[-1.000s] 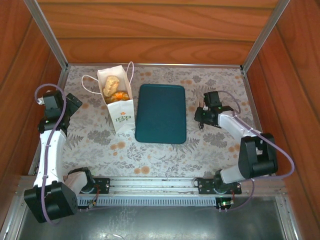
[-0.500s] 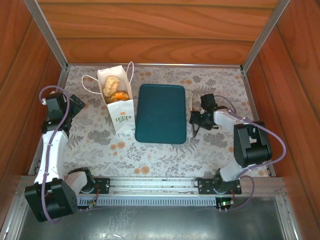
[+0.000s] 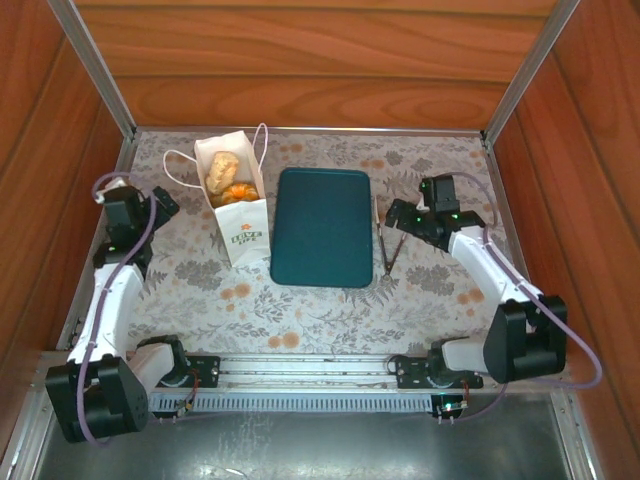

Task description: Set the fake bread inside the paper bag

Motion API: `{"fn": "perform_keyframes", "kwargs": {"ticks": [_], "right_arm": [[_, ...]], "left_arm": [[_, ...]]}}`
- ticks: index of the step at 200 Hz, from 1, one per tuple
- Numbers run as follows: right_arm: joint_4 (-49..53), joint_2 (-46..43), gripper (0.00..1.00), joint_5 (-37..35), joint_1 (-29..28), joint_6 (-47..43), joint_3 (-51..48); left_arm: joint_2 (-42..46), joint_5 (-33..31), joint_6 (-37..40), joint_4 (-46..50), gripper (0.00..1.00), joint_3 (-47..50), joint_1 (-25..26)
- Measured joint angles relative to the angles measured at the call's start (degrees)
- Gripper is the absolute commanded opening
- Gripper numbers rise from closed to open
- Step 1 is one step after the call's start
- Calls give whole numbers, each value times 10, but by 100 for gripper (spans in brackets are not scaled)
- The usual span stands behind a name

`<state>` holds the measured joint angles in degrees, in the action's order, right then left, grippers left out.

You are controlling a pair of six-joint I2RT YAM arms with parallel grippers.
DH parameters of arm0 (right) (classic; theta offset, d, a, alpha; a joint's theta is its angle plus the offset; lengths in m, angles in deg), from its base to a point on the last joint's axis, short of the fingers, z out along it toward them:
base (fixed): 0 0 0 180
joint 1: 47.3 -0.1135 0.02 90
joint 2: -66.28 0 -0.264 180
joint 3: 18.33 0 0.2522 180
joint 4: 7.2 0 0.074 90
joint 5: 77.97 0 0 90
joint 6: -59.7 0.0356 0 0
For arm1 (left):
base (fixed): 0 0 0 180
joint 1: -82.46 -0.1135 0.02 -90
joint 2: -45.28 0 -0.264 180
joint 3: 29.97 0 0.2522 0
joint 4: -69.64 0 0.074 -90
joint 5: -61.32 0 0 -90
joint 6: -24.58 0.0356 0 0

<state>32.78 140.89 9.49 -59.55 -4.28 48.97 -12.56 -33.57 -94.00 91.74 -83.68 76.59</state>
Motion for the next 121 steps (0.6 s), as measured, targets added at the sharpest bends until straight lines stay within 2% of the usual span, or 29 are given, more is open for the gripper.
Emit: {"fn": "perform_keyframes", "kwargs": {"ticks": [23, 58, 88, 121], "right_arm": [[-10, -27, 100, -48, 3, -9, -2], [-123, -64, 100, -150, 7, -36, -83], [-224, -75, 100, -217, 7, -83, -172], [-335, -44, 100, -245, 11, -149, -210]], "left_arm": [[3, -50, 44, -53, 100, 52, 44], [-7, -115, 115, -163, 100, 131, 49], [-82, -147, 167, -274, 100, 175, 53], [-165, -160, 203, -399, 100, 196, 71]]}}
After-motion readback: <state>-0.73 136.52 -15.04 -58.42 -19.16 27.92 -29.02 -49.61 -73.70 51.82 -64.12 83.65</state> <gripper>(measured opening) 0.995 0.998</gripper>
